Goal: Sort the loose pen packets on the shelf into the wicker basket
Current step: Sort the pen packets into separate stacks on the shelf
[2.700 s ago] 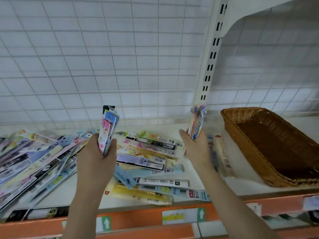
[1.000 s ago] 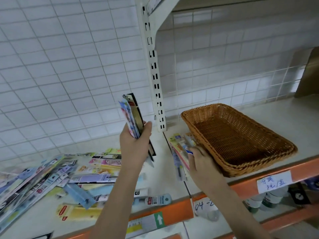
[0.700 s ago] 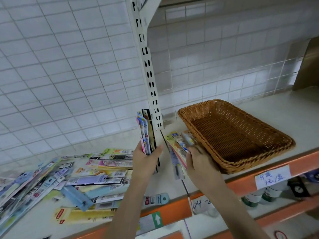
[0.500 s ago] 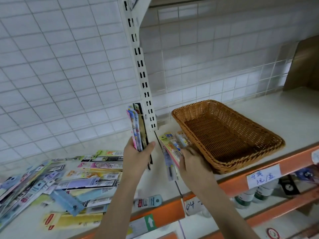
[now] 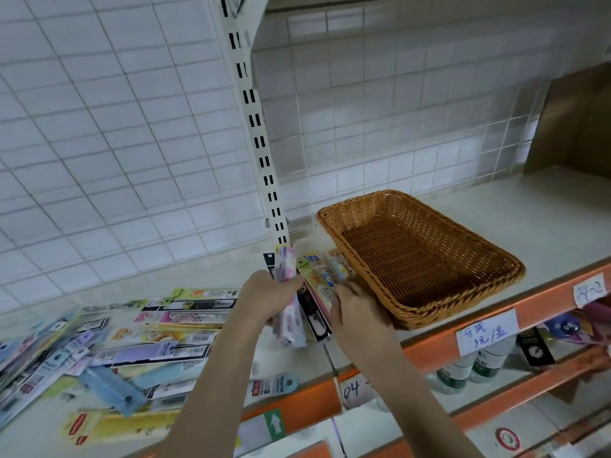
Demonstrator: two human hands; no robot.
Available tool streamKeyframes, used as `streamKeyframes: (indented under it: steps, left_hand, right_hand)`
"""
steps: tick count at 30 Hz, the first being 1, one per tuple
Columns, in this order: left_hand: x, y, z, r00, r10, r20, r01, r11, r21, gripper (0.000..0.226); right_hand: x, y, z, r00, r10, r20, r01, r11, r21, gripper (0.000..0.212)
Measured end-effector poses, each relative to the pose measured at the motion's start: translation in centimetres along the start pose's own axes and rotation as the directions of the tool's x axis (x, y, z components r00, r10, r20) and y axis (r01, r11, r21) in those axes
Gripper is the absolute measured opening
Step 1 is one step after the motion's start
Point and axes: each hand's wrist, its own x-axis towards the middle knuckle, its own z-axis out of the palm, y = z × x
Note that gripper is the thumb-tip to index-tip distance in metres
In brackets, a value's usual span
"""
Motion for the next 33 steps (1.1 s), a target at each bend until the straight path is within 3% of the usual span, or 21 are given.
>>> streamKeyframes:
  steps: [5,8,9,11,15,22,27,33]
  left_hand:
    - [-0.3,-1.0,-0.6,0.999,0.051,-0.009,-0.05,0.996,0.07,0.05]
    - [-1.1,-2.7,-1.2,0.99,0.138,-0.043,-0.133,0.987,0.087,0.028]
    - [-1.5,-3.3,-1.6,0.986,0.146,-0.076,-0.141,0.988,0.064,0.022]
    - [-2.4,-4.7,-2.5,0.97,0.189,-0.154,-0.185,0.982,0.041,0.037]
    - [-3.4,-8.5,-5.0,0.917,0.299,-0.264,-0.286,0.954,0.088,0.026]
    - [-4.2,-15.5,-10.7,0.853,0.261,-0.452,-0.213,0.965,0.155,0.02]
    - [-4.7,-20.6,-15.2,0.875,0.19,-0.446,-0.137,0.98,0.147,0.015]
    - [-4.4,-25.8,-21.0,0.854,0.201,-0.479,-0.112,0.972,0.207,0.014]
  right_hand:
    - [0.3,0.0,-0.4,1.0,-0.012,0.024,0.012,1.0,-0.024,0.021]
    - [1.1,-0.5,-0.8,0.997,-0.023,0.071,0.021,1.0,0.022,0.029]
    - [1.4,-0.9,-1.0,0.995,-0.028,0.095,0.023,0.999,0.048,0.032]
    - [1.8,-1.8,-1.3,0.992,-0.061,0.111,0.054,0.997,0.058,0.034]
    - [2.3,-4.2,-1.0,0.988,-0.146,0.06,0.142,0.988,0.067,0.027]
    - [2.0,-10.2,2.0,0.958,-0.251,0.137,0.239,0.966,0.102,0.026]
    - [2.4,-15.3,5.3,0.948,-0.252,0.192,0.235,0.966,0.108,0.028]
    - [4.2,-19.9,7.9,0.951,-0.194,0.24,0.21,0.977,-0.043,0.029]
